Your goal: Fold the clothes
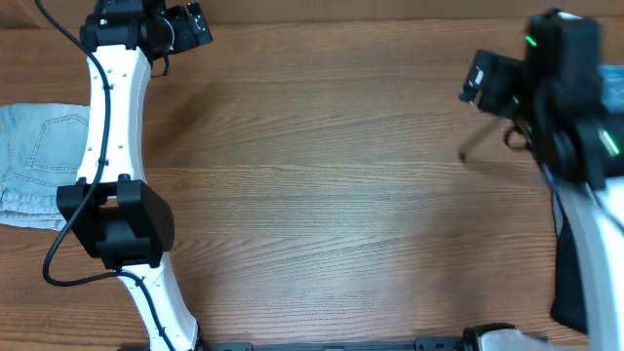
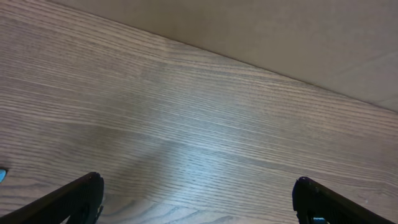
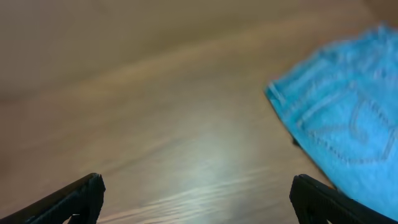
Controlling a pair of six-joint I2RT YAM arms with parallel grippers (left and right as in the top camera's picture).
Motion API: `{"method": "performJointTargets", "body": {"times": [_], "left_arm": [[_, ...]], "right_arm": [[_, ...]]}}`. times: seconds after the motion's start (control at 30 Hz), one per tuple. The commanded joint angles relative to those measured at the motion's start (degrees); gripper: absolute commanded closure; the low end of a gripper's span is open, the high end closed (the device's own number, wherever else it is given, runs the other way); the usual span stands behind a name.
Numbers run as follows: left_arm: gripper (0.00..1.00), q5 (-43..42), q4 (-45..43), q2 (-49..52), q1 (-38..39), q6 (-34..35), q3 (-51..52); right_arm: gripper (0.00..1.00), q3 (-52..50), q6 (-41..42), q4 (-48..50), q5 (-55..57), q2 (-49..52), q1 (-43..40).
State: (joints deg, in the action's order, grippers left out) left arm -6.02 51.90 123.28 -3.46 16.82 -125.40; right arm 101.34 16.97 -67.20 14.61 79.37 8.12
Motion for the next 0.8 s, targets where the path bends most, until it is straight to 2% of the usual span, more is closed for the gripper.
{"method": "performJointTargets", "body": {"times": [0.0, 0.07, 0.2, 0.37, 0.53, 0.63, 0.77], "left_arm": [[0.00, -0.42, -0.02, -0.28, 0.00, 1.01, -0.66], [0.00, -0.42, -0.04, -0.28, 0.00, 1.01, -0.66], [0.00, -0.42, -0.02, -0.28, 0.00, 1.01, -0.66], [0.00, -0.42, -0.04, -0.28, 0.00, 1.01, -0.66], [0.00, -0.42, -0.02, -0.28, 0.15, 1.01, -0.66], [0.00, -0.42, -0.02, -0.28, 0.09, 1.01, -0.66], [0.00, -0.44, -0.02, -0.28, 0.13, 1.01, -0.66]], "right_arm": [[0.00, -0.35, 0.61, 1.03, 0.76, -12.98, 1.92], [0.00, -5.40, 0.79, 2.84, 0.66, -23.56, 1.95], [0.00, -24.04, 1.09, 4.26, -1.49, -48.83, 1.95], [0.00, -45.13, 1.31, 10.03, -1.90, -70.97, 1.88], [0.00, -62.16, 1.31, 25.86, -2.36, -77.13, 0.39], [0.00, -74.14, 1.73, 40.74, -5.31, -77.15, -1.46], [0.00, -84.52, 7.28, 53.99, -5.73, -77.20, -3.76]]}}
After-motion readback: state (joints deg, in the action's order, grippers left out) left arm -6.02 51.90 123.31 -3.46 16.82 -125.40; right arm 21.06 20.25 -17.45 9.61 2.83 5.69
